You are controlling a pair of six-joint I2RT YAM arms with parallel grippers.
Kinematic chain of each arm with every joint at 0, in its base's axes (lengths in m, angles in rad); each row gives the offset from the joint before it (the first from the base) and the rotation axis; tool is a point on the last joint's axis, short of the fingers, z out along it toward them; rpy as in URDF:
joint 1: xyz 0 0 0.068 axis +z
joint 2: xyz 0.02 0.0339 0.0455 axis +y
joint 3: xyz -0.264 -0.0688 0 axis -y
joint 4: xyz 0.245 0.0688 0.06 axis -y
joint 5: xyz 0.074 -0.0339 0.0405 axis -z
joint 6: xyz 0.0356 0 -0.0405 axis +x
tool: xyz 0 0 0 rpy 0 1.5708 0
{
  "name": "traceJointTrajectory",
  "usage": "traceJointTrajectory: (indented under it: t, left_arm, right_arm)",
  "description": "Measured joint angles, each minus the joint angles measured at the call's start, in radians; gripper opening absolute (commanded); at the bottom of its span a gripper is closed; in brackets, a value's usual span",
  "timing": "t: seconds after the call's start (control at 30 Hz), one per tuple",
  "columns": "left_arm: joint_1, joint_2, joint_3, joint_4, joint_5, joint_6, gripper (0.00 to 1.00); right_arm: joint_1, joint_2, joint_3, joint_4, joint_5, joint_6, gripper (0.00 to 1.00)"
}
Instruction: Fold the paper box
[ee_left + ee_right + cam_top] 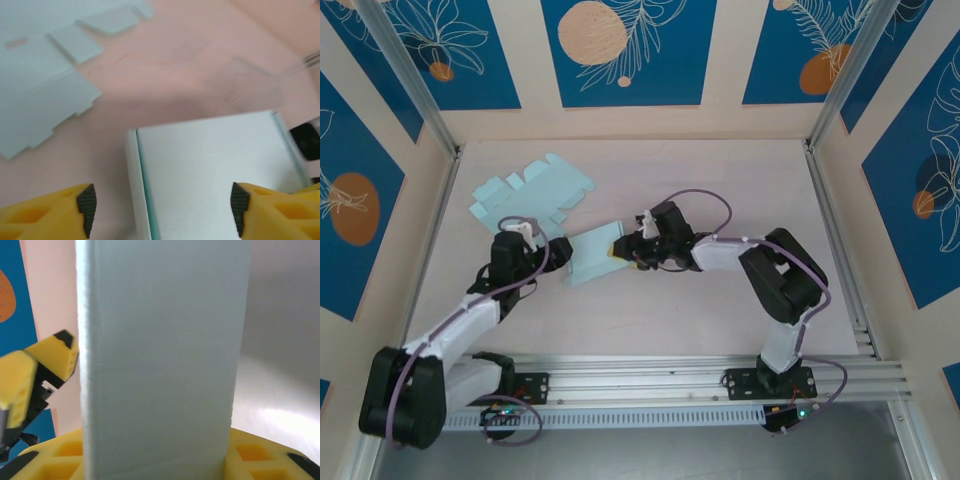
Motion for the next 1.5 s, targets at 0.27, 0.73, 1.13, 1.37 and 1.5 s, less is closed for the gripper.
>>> traceJointTrajectory:
  t: [0.27,0.73,1.13,1.37,1.5]
  left_arm:
    - [-0.297,-0.149,-0.154,0.275,0.020,0.435,1.00]
    - [-0.723,-0.131,-0.136,0.187,-0.218,1.185,1.00]
    - [-0.770,0.063,-0.048,0.096,-0.438,1.291,0.66]
    - [-0.776,0.052,-0.011,0.014,-0.449,1.247,0.40]
    - [-0.763,0.043,0.053,-0.106,-0.418,1.202,0.40]
  right_arm:
    - [-0.106,-0.206,-0.040,-0.249,-0.095,0.010,0.42]
    - [-0.150,-0.259,0.014,-0.701,-0.274,-0.022,0.43]
    - [-0.159,-0.256,0.020,-0.778,-0.303,-0.053,0.43]
    - [-0.178,-0.223,0.026,-0.789,-0.330,-0.062,0.62]
    - [-0.187,-0.215,0.040,-0.819,-0.330,-0.098,0.74]
